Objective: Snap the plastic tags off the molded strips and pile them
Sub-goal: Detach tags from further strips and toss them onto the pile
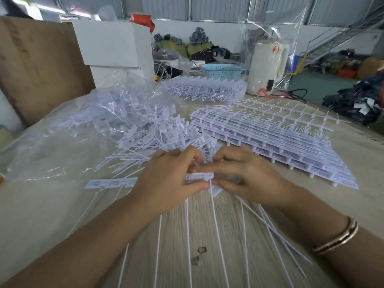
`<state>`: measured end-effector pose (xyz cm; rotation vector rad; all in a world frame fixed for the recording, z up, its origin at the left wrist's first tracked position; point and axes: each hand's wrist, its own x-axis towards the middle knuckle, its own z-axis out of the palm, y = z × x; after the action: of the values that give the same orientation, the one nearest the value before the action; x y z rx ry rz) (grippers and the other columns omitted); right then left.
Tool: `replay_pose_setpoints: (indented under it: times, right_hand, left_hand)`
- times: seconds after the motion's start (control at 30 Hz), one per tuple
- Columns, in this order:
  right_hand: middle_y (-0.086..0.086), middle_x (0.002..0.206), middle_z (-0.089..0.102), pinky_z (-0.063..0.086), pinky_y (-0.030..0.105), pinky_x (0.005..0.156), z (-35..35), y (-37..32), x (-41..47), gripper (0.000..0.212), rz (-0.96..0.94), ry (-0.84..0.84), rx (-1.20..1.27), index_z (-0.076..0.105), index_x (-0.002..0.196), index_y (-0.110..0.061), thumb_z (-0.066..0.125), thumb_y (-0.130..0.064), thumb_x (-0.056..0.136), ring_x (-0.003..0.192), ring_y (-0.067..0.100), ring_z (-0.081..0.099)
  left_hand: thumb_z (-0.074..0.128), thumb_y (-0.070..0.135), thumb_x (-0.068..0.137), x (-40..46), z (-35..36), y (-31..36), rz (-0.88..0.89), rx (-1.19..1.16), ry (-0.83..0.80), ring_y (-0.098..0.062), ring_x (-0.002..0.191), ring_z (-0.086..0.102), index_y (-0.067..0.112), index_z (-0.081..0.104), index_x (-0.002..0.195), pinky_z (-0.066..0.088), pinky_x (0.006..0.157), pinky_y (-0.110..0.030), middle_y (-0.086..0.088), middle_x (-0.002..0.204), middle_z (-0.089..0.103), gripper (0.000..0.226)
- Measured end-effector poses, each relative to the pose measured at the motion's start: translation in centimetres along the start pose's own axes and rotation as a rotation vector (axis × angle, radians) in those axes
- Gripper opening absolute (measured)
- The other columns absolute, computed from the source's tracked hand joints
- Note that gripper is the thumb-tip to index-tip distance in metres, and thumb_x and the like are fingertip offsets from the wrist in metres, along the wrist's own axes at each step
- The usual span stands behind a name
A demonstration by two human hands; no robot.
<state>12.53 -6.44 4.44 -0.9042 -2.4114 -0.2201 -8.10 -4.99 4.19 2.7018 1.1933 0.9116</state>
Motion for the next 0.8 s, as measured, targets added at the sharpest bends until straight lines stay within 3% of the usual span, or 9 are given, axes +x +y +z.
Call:
replay_pose_setpoints:
  times: [0.1,0.23,0.4,0.63,0.8]
  right_hand:
    - [0.0,0.077,0.064,0.045,0.036,0.058,0.6,-0.3,0.4,0.023,-0.101,0.038,-0.153,0.073,0.106,-0.026,0.061,-0.025,0.087,0.067,0.018,0.06]
    - [-0.002,0.072,0.065,0.04,0.03,0.057,0.7,0.5,0.2,0.02,-0.106,0.14,-0.181,0.075,0.1,-0.023,0.059,-0.021,0.087,0.062,0.018,0.06]
    - [-0.002,0.078,0.068,0.035,0.028,0.061,0.5,1.4,-0.4,0.021,-0.068,0.193,-0.197,0.074,0.099,-0.021,0.058,-0.017,0.086,0.066,0.019,0.062]
    - [-0.005,0.079,0.066,0.028,0.033,0.062,0.8,0.7,-0.2,0.019,-0.042,0.126,-0.362,0.073,0.098,-0.025,0.063,-0.031,0.083,0.066,0.018,0.062]
    - [-0.003,0.079,0.068,0.033,0.037,0.063,0.0,1.0,-0.3,0.023,0.011,0.19,-0.357,0.074,0.098,-0.021,0.054,-0.029,0.088,0.068,0.02,0.064]
  left_hand:
    - [0.065,0.059,0.072,-0.1,-0.1,-0.2,-0.022,-0.037,-0.037,-0.002,0.084,0.056,0.032,0.052,0.097,0.031,0.08,-0.027,0.02,0.082,0.06,0.039]
    - [0.044,0.071,0.072,0.1,-0.6,-0.8,-0.042,-0.066,-0.09,0.0,0.084,0.056,0.034,0.062,0.1,0.039,0.085,-0.031,0.024,0.079,0.055,0.05]
    - [0.049,0.059,0.076,0.3,-0.8,-1.3,-0.056,-0.081,-0.075,0.002,0.076,0.052,0.034,0.07,0.097,0.038,0.076,-0.031,0.023,0.072,0.056,0.038]
    - [0.047,0.05,0.079,0.3,-0.6,-1.6,-0.056,-0.101,-0.11,-0.003,0.077,0.052,0.034,0.063,0.084,0.031,0.074,-0.029,0.015,0.072,0.061,0.023]
    - [0.058,0.041,0.082,0.4,-0.9,-2.2,-0.037,-0.149,-0.164,-0.002,0.083,0.052,0.031,0.066,0.107,0.036,0.076,-0.029,0.015,0.087,0.062,0.029]
